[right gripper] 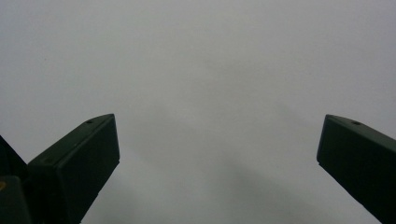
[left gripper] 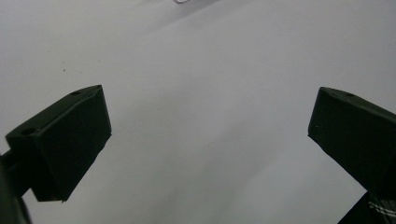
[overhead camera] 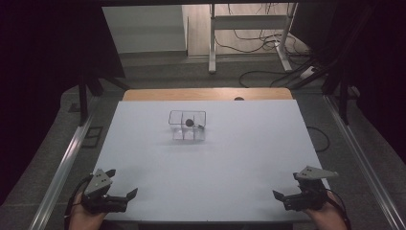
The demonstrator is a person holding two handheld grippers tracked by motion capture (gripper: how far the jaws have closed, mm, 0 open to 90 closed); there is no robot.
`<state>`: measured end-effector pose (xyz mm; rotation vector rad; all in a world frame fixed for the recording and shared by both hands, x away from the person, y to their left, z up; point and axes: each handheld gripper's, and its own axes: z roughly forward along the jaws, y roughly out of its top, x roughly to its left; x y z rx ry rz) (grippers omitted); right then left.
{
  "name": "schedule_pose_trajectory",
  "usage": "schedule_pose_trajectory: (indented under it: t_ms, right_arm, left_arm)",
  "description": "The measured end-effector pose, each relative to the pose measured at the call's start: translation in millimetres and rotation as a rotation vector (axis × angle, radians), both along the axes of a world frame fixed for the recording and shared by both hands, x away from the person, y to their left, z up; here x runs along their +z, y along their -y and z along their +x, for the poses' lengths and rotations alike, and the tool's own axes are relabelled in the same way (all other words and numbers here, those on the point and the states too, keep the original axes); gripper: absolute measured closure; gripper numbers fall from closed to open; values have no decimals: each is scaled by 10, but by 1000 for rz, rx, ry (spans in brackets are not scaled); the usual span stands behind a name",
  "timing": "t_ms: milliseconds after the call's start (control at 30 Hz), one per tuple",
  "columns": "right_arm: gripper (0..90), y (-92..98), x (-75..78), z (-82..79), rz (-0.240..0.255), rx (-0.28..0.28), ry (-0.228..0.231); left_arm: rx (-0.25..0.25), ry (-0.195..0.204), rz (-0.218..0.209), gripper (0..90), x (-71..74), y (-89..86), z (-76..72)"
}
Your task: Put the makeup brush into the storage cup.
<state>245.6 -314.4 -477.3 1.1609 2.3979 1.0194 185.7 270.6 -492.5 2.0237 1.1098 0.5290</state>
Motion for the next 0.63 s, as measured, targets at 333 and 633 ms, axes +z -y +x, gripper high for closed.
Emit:
schedule_pose_trajectory:
  t_ms: [333,633]
  right_arm:
    - [0,0,0,-3,-2,-2,-1]
    - [0,1,-13,3,-4,1,-4]
  left_arm:
    - [28,-36,17,0,-57,-79,-51]
    - [36,-49,21,0,-75,-102,-59]
